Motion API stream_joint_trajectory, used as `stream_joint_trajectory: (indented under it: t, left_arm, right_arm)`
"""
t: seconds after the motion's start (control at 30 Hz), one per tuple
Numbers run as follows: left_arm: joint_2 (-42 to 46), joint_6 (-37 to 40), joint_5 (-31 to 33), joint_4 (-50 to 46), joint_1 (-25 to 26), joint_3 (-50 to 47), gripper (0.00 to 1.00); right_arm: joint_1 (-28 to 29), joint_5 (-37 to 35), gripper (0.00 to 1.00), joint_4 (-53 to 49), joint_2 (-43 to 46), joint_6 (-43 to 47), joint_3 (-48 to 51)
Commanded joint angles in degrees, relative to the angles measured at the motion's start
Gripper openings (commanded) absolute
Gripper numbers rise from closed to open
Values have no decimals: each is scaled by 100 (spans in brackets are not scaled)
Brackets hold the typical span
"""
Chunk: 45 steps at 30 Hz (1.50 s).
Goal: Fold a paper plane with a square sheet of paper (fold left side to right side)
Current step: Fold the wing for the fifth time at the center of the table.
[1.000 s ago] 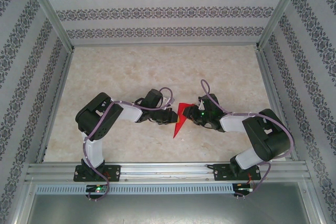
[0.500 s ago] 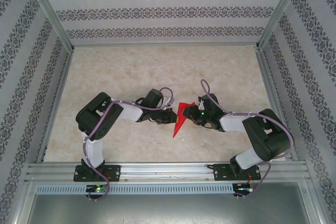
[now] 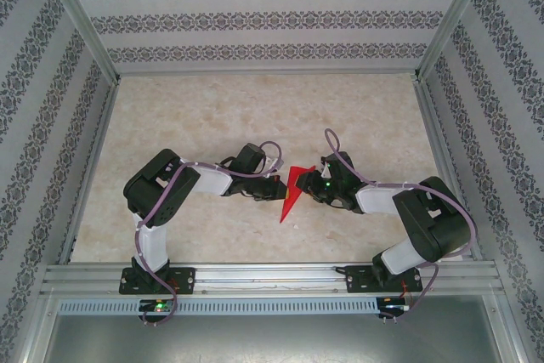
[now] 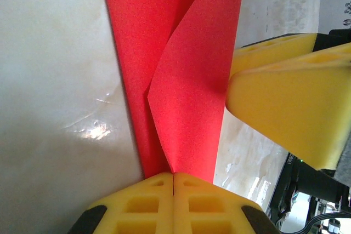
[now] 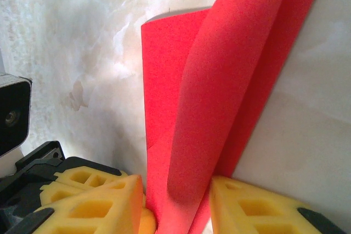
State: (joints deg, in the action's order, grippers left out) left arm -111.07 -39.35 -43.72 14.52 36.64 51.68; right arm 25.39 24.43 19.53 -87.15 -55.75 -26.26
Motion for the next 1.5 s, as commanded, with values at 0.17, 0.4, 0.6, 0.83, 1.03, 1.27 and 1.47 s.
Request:
stream_joint_trajectory:
  t: [0.17, 0.4, 0.6, 0.83, 1.03, 1.27, 1.47]
  left_arm:
    - [-449, 266, 540, -380, -59, 76, 4]
    - [-521, 295, 585, -433, -61, 123, 3]
    - [-574, 307, 593, -443, -59, 139, 3]
    - [-565, 306, 643, -464, -61, 132, 2]
    - [-491, 279, 778, -477, -60, 61, 0]
    - [-403, 245, 968, -494, -66, -25, 0]
    - [-363, 219, 1105, -537, -67, -65, 0]
  right_arm:
    - [160, -245, 37, -299, -47, 28, 104]
    - [151, -307, 37, -506, 167, 36, 140]
    - [142, -329, 37, -625, 322, 46, 164]
    - [133, -344, 29, -919, 792, 147, 116]
    - [85, -234, 14, -1066, 1012, 381, -107]
    - [81, -127, 8, -1026, 559, 602, -479]
    - [30, -78, 8, -965, 252, 722, -628]
